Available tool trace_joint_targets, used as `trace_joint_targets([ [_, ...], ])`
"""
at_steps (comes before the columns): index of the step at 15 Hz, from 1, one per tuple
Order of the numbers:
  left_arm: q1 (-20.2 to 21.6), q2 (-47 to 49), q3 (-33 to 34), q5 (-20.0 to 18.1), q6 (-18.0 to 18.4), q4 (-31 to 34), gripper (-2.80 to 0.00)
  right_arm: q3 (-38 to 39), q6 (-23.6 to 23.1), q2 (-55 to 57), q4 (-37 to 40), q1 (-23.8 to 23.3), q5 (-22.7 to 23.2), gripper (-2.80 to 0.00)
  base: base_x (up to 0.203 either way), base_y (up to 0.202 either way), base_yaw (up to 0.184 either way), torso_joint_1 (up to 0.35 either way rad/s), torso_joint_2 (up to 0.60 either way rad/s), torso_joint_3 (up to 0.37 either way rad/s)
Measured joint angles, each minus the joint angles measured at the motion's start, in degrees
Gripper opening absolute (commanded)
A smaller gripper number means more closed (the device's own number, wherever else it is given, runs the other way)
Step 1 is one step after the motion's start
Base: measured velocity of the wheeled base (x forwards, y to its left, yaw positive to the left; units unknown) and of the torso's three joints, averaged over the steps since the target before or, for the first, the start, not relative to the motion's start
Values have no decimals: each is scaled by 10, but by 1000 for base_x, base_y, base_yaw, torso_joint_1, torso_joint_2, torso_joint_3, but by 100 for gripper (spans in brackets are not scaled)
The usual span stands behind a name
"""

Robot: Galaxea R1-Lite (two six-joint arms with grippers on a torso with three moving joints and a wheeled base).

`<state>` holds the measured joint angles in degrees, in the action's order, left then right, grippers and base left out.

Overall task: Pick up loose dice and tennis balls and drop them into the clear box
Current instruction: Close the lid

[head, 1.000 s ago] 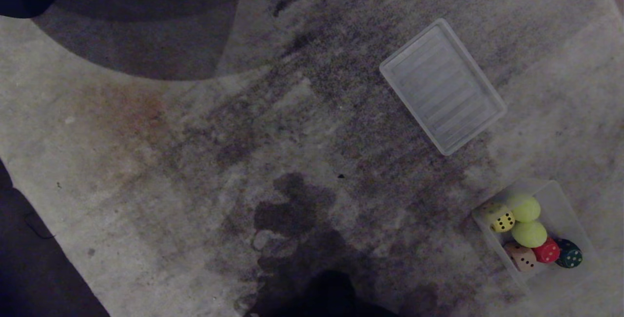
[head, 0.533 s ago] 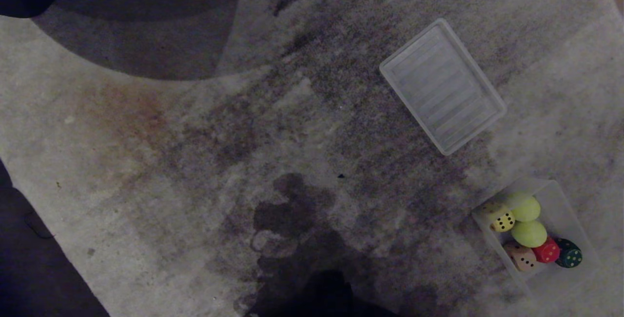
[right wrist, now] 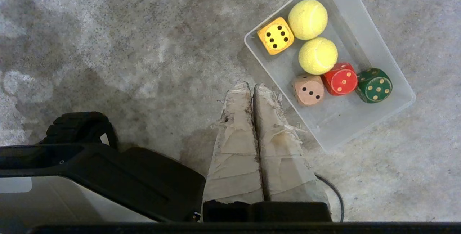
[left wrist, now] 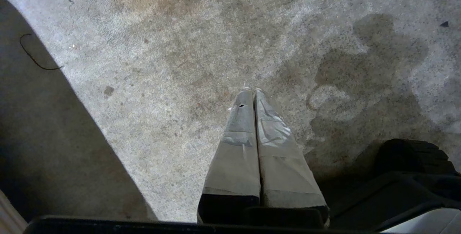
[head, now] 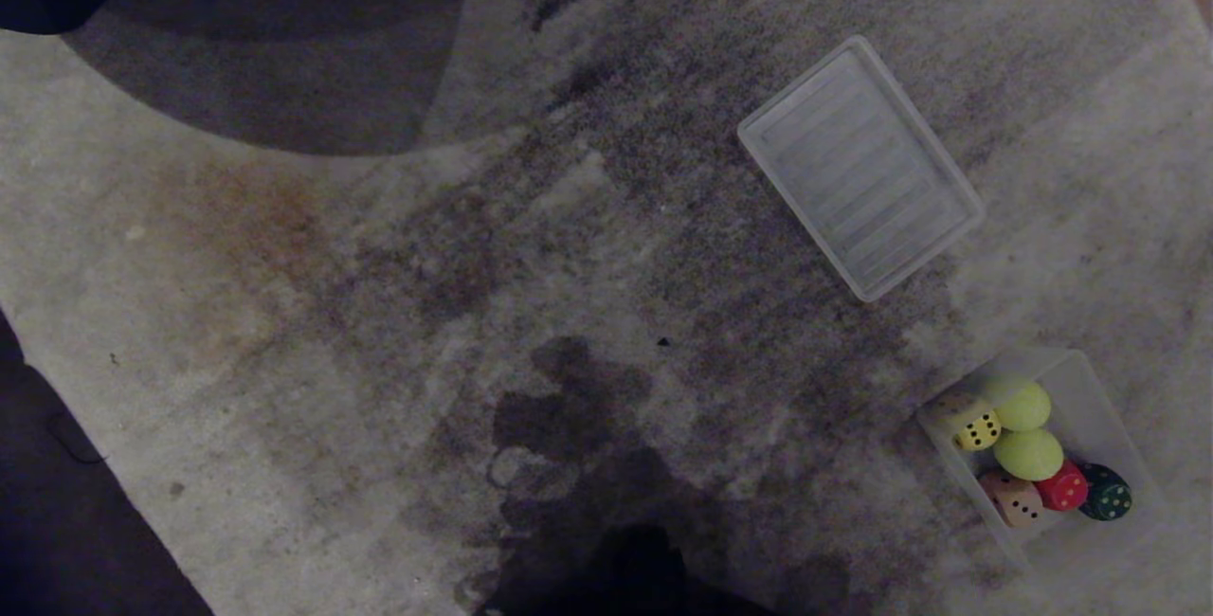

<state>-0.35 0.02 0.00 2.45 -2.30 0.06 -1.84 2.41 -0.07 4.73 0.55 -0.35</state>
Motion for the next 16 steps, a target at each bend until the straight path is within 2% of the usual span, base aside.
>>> trace_joint_targets([
  [4, 0, 0, 0, 0, -1, 0, -280, 0, 0, 0, 0, 0, 0, -280, 0, 0, 0, 0, 0, 0],
  [8, 0, 0, 0, 0, 2, -1, -280, 0, -1, 0, 0, 0, 0, -280, 120, 0, -2, 4, 3, 1],
  [16, 0, 0, 0, 1, -3, -1, -280, 0, -3, 0, 0, 0, 1, -280, 0, 0, 0, 0, 0, 0],
])
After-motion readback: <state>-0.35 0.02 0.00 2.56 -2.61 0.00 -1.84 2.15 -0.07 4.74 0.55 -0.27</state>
